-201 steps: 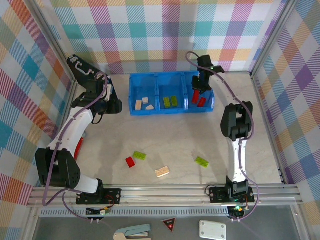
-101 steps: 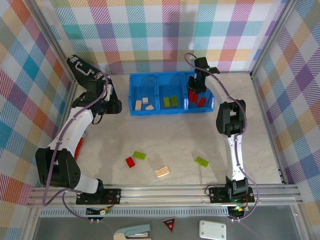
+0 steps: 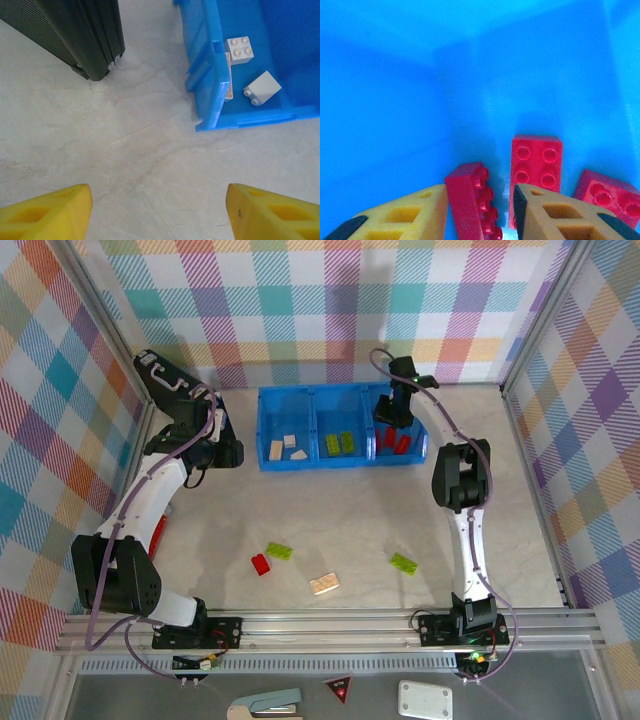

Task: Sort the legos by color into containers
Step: Place the lego in the container.

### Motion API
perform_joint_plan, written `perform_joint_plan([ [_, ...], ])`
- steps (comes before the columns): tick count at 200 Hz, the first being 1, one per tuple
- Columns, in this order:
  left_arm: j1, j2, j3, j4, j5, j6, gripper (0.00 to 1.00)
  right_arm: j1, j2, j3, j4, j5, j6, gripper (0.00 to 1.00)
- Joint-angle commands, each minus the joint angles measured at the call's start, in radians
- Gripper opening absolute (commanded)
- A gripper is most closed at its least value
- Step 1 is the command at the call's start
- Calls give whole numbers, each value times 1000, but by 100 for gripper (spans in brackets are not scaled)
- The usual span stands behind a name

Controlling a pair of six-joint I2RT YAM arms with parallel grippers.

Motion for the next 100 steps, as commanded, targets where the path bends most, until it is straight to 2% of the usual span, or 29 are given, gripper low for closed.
perform_joint_plan([
  [1,12,23,23,-53,28,-13,70,11,-100,-38,1,-35,0,41],
  [57,-7,75,117,-164,64,-54,70,29,-235,-185,24,-49,-18,41],
  [100,-38,86,117,-234,62,-107,68,42,-364,-329,44,-61,-36,42],
])
